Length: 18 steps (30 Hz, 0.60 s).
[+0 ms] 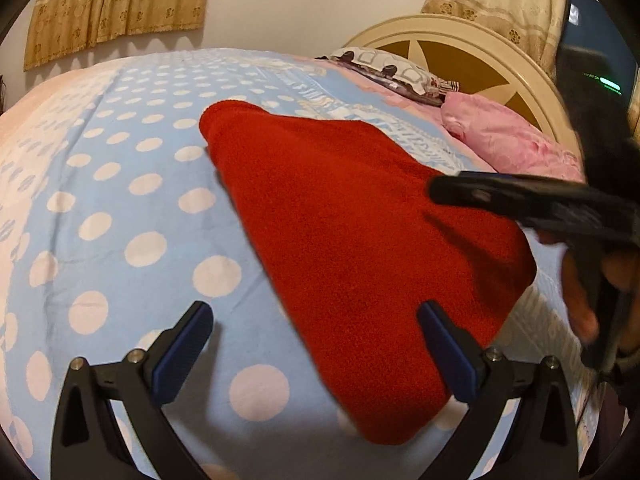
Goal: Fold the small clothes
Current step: 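Release the sweater and press the folded bundle flat with both tools, then lower the right tool onto the folded red sweater edge and close it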
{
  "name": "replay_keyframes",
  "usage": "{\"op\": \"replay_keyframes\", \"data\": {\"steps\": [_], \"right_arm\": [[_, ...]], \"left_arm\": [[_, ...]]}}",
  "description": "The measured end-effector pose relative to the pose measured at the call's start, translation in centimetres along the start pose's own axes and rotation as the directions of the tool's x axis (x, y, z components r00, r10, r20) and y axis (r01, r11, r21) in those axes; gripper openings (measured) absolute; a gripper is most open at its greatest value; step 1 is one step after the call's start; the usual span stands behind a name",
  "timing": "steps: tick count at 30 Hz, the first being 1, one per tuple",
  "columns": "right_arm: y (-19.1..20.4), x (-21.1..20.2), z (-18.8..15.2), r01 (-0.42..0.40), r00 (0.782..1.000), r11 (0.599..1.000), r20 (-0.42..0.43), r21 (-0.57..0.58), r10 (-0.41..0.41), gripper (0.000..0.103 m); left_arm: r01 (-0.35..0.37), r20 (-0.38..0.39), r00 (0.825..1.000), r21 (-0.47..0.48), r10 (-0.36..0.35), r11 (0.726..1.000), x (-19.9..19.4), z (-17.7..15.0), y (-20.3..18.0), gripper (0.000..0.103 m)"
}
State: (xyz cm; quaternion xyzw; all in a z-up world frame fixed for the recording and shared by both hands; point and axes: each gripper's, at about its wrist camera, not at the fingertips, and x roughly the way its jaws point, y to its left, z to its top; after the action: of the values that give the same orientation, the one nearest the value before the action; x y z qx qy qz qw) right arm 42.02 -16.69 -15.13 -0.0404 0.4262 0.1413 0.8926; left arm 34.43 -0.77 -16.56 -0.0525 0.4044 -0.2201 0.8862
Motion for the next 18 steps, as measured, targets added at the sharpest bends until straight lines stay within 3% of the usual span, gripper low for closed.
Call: {"op": "replay_keyframes", "data": {"steps": [6,12,18], "right_arm": [[1.9,-0.4,-4.9,0.057,0.998,0.984,-0.019,-0.169,-0.061,0.063],[1.8,-0.3,-5.8,0.079,0.997,0.981,0.016,-0.177,-0.077,0.063],[1.5,-0.5,-5.6,0.056,0.998,0.982,-0.010,-0.180,-0.059,0.063]], "left_arm": [[0.001,-0.006,1.000,0.008,-0.001,1.000,0.1,0.0,-0.2,0.103],[0.009,-0.017,1.000,0.010,-0.009,1.000,0.3,0.0,-0.1,0.103],[0.003,-0.002,1.000,0.007,-0.003,1.000,-0.4,0.3,-0.3,0.103]]}}
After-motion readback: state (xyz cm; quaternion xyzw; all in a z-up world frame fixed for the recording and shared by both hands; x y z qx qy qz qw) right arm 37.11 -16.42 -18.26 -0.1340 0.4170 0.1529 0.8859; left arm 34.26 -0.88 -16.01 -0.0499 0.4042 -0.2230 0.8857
